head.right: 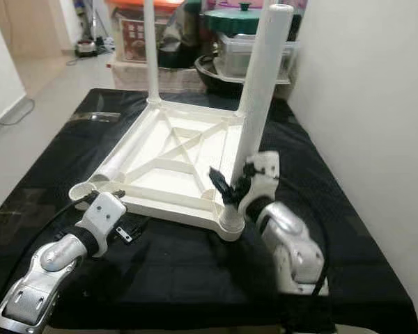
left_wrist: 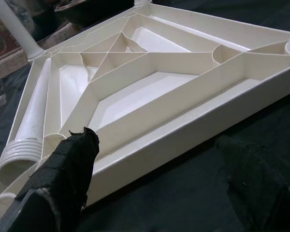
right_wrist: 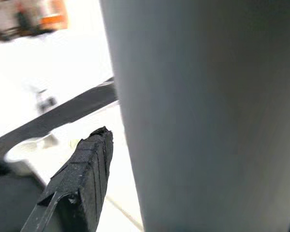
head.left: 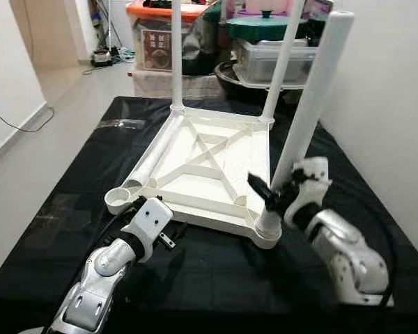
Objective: Building children table
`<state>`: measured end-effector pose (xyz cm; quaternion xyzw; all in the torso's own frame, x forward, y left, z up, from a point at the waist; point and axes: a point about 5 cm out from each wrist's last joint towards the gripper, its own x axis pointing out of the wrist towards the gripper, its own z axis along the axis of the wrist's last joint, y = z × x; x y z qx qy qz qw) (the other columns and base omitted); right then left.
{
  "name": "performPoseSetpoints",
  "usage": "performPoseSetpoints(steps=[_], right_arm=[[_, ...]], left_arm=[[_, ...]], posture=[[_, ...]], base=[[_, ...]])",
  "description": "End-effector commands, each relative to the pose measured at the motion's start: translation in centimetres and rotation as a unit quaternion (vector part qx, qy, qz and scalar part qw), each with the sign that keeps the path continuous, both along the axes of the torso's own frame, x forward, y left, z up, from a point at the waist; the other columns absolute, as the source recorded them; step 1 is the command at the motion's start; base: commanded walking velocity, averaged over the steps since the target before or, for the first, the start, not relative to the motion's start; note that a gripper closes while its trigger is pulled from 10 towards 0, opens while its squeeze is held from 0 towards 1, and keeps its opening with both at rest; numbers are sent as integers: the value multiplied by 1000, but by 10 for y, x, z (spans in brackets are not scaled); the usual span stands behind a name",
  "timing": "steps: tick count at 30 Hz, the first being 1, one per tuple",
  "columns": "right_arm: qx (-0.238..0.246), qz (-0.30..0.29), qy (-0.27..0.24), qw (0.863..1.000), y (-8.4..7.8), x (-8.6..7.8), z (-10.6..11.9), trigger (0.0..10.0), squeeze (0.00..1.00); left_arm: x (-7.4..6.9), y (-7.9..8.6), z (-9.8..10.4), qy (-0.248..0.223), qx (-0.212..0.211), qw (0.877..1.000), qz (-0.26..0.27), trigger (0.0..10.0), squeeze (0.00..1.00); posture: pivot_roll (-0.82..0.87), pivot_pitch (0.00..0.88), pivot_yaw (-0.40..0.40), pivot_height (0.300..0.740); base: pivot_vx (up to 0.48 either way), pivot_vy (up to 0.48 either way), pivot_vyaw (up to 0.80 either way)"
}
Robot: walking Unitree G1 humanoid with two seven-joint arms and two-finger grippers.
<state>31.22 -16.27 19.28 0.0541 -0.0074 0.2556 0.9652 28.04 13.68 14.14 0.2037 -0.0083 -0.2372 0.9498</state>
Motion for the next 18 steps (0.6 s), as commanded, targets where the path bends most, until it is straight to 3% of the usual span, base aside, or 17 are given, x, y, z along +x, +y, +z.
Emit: performPoseSetpoints(steps=[1, 2, 5, 6, 7, 8, 9, 13, 14, 15, 16, 17, 18], right_arm=[[-6, 57, -11, 998, 4, 3, 4, 10000, 0], [-20, 97, -23, 995, 6, 5, 6, 10000, 0], [-32, 136, -29, 990, 10, 6, 7, 10000, 0], [-38, 175, -31, 983, 14, 5, 6, 6980, 0], [-38, 175, -31, 983, 14, 5, 6, 6980, 0], [-31, 219, -28, 975, 21, 1, 5, 0, 0], [-25, 268, -24, 963, 27, -10, 2, 0, 0], [-16, 309, -17, 951, 33, -21, -4, 0, 0], [-29, 234, 0, 972, 32, -10, -12, 0, 0], [-29, 234, 0, 972, 32, -10, -12, 0, 0], [-31, 77, 39, 996, 21, 10, -24, 0, 0], [-31, 77, 39, 996, 21, 10, -24, 0, 0], [-28, -258, 144, 955, -15, 27, -53, 0, 0]], left_arm=[[0, 1, -3, 4, 1, 1000, 4, 10000, 0], [0, 2, -3, 3, 1, 1000, 6, 10000, 0], [1, 3, -2, 1, 2, 1000, 7, 10000, 0], [1, 3, -1, 0, 2, 1000, 8, 10000, 0], [1, 3, -1, 0, 2, 1000, 8, 10000, 0], [1, 3, -1, -2, 2, 1000, 8, 10000, 0], [0, 3, -1, -2, 2, 1000, 8, 10000, 0], [-2, 5, -1, -1, 4, 1000, 9, 10000, 0], [-3, 6, -2, 0, 4, 1000, 9, 10000, 0], [-3, 6, -2, 0, 4, 1000, 9, 10000, 0], [-3, 6, -2, 1, 5, 1000, 8, 10000, 0], [-3, 6, -2, 1, 5, 1000, 8, 10000, 0], [-3, 5, -3, 2, 5, 1000, 7, 10000, 0]], posture=[[60, 0, -113, 740], [62, 0, -117, 740], [68, 0, -122, 740], [78, 0, -131, 740], [78, 0, -131, 740], [85, 0, -134, 740], [87, 0, -136, 740], [89, 0, -134, 740], [84, 0, -130, 740], [84, 0, -130, 740], [79, 0, -127, 740], [79, 0, -127, 740], [76, 0, -123, 740]], base=[[0, 0, 0], [0, 0, 0], [0, 0, 0], [0, 0, 0], [0, 0, 0], [0, 0, 0], [0, 0, 0], [0, 0, 0], [0, 0, 0], [0, 0, 0], [0, 0, 0], [0, 0, 0], [0, 0, 0]])
